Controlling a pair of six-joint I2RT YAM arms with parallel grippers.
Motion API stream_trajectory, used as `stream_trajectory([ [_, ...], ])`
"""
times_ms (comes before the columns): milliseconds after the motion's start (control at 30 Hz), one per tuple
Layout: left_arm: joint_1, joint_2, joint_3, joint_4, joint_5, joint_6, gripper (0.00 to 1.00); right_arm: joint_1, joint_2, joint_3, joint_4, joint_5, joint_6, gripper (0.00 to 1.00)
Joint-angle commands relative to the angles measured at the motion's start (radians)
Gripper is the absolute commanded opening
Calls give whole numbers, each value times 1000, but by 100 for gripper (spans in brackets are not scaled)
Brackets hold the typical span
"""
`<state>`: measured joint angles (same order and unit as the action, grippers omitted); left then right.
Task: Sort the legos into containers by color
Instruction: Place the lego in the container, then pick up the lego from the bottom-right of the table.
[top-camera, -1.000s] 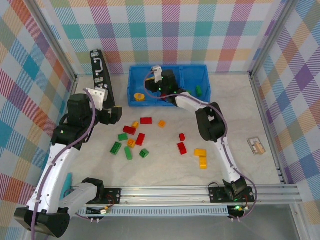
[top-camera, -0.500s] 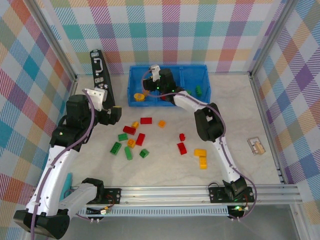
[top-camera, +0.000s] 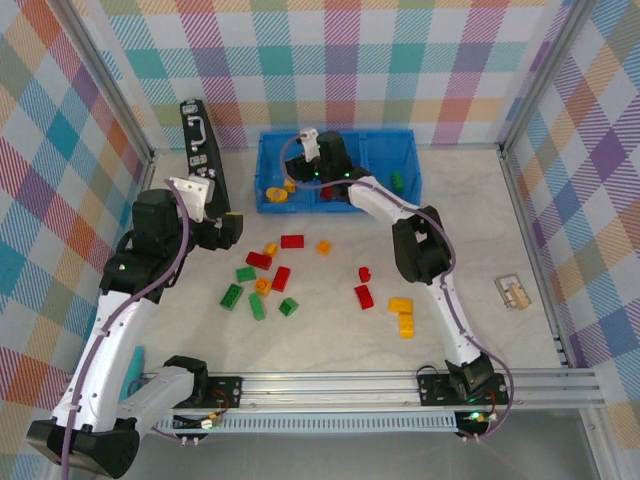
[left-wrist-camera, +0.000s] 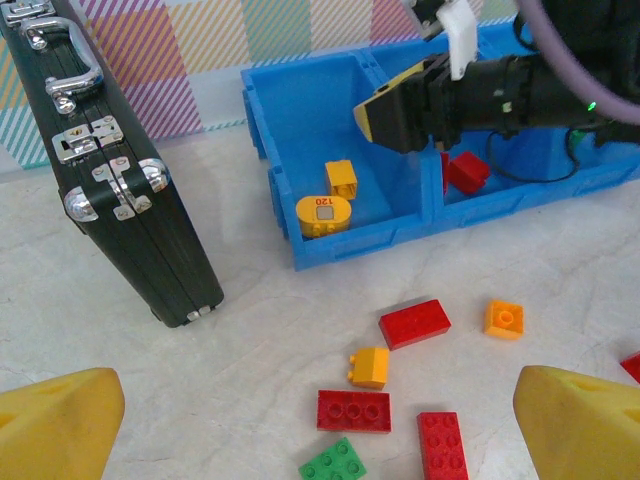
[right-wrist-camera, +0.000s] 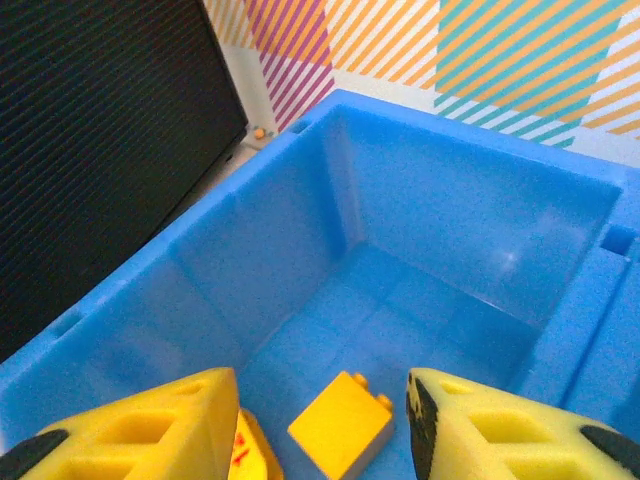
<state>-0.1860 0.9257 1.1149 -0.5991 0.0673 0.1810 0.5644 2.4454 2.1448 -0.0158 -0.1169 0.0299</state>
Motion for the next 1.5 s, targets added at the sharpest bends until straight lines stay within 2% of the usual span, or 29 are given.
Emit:
stream_trajectory([
  [0,15,-6,0,13,6,8,100,5,-214,-16,-131,-11,-86,49],
  [167,14,-14,-6,24,14,1,100,5,-440,-193,-350,95,-61,49],
  [367,14,-13,0,18,22,0,100,5,-769,-584,-637,257,162,49],
  [533,13,-10,5,9,45,1,100,3,-1035,-872,-869,279,378,66],
  [633,13,-7,-1,9,64,12,100,-8,-1163,-991,-947,268,505,72],
  [700,13,-8,-1,7,69,17,100,-26,-1217,-1057,-977,244,575,80],
  [833,13,-7,-1,6,69,18,100,-70,-1236,-1172,-971,177,652,87],
  [1033,13,-13,-7,5,83,32,100,-75,-1232,-1330,-785,132,652,95],
  [1233,12,-13,-4,1,78,40,100,-75,-1152,-1390,-668,114,628,94],
  [1467,12,-12,6,-5,78,36,100,-75,-1051,-1408,-658,139,639,87],
])
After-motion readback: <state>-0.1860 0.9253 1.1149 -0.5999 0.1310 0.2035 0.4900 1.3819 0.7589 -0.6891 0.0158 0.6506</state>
